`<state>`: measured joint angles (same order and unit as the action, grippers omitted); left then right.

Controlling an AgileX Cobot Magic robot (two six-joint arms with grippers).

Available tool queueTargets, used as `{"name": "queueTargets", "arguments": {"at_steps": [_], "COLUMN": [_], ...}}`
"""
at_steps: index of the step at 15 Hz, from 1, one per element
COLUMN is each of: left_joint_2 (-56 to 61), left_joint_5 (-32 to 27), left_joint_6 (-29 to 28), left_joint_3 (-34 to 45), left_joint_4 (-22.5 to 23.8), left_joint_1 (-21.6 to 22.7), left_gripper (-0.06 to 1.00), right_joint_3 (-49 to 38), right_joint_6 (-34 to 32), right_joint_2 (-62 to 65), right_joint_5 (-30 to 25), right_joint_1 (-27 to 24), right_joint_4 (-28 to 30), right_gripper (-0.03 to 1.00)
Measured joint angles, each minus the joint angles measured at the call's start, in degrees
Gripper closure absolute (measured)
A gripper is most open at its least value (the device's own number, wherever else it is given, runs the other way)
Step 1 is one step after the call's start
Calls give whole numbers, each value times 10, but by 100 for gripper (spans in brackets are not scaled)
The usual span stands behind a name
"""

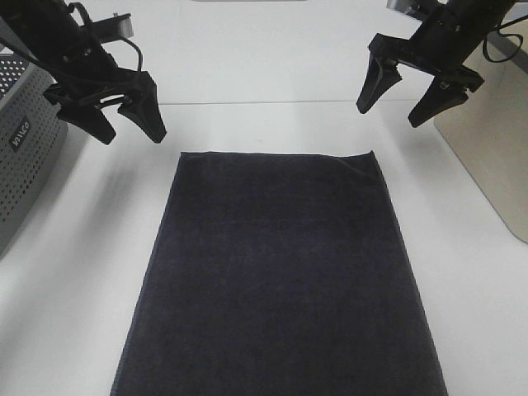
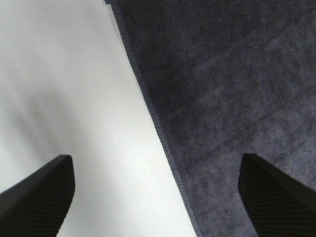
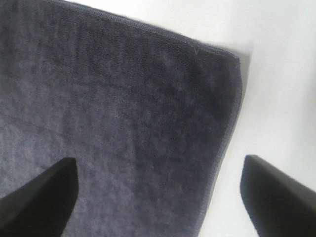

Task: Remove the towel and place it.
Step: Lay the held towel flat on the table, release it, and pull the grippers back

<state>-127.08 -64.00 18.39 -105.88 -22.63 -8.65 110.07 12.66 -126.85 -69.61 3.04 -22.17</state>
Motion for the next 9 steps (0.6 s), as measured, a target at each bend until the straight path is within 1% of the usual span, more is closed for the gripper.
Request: {"name": "queueTargets", "arguments": {"at_steps": [3,5,7,9], "left_joint_2": [-55,-109,-143,-163], "left_joint_5": [0,1,1,9], "left_joint_6": [2,13,13,14], "left_joint_3": [-55,-120,-152,-165], "left_joint_4": [0,-6,-11,-33], "left_joint_1": [0,0,0,0], "left_gripper": [10,10,10,10], "right_joint_3": [29,67,94,110], "right_joint_6": [-1,-2,-2,-2], "right_joint_2": [-47,-101,-130,-147], "right_joint_5": [0,0,0,0], "right_joint_1": [0,-7,-19,-23], "right_joint_4": [0,-3,-15,-17], "right_gripper": [10,10,10,10]}}
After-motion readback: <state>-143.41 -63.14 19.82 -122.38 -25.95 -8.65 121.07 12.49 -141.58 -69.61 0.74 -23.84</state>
